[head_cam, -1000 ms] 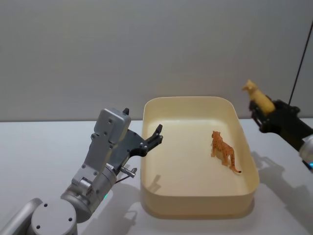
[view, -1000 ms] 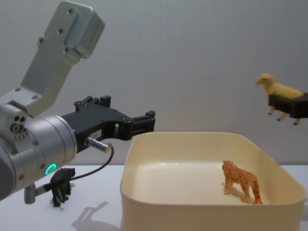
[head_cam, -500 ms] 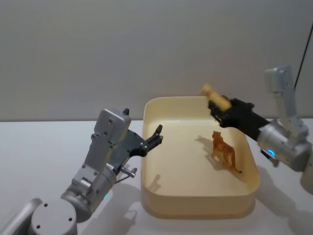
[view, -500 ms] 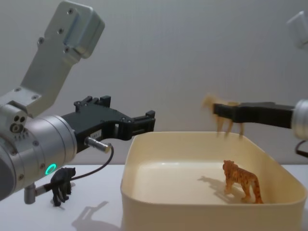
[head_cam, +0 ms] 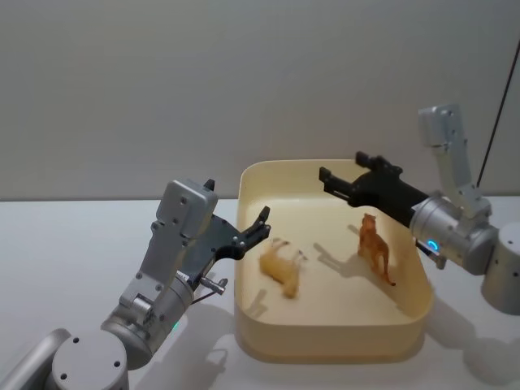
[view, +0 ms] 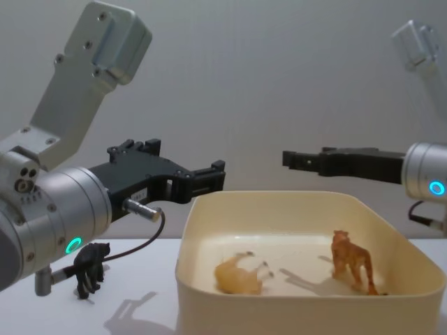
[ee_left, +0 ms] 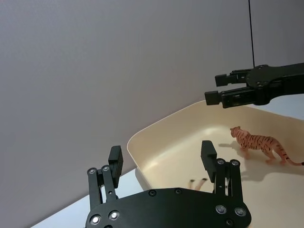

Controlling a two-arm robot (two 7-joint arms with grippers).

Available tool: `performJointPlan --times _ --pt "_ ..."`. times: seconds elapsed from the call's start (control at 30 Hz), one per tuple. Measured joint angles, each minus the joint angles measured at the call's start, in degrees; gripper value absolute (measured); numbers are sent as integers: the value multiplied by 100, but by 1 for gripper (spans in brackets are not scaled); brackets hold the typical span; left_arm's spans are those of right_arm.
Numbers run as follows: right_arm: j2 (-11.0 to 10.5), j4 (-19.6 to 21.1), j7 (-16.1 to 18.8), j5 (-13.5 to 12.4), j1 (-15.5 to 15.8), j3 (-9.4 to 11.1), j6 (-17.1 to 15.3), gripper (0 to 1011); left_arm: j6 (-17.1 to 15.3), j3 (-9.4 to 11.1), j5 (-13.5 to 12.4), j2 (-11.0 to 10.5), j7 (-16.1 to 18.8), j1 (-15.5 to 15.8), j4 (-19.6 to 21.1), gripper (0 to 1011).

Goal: Pick up the toy alternately with two hands and place it into the central storage box.

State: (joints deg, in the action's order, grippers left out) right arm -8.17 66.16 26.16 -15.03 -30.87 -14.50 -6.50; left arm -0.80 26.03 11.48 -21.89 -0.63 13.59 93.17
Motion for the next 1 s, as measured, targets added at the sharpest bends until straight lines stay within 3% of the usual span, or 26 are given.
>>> performJointPlan --times 0.2,0.63,1.0 --pt "-145 254 -157 -58 176 130 43 997 0 0 0 0 0 0 0 1001" --pt "-564 957 -539 -248 636 511 88 1001 -7 -6 45 -10 23 -35 46 1001" --pt "-708 1205 -669 -318 802 645 97 1001 128 -136 479 -195 277 -258 330 1001"
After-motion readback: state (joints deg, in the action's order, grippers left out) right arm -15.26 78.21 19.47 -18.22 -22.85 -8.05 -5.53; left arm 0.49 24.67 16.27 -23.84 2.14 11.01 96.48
